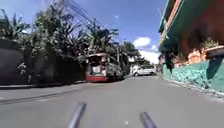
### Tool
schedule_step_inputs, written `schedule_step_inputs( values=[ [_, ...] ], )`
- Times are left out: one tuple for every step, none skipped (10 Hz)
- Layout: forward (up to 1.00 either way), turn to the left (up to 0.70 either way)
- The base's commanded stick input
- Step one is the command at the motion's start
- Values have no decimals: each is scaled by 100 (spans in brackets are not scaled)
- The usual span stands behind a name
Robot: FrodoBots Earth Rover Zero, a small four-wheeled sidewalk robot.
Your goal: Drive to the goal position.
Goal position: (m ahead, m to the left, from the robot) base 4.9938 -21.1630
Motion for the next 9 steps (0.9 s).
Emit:
schedule_step_inputs(
  values=[
    [100,23],
    [100,23],
    [100,-12],
    [100,-40],
    [100,-40],
    [100,-40],
    [100,-40],
    [100,-38],
    [100,-33]
  ],
)
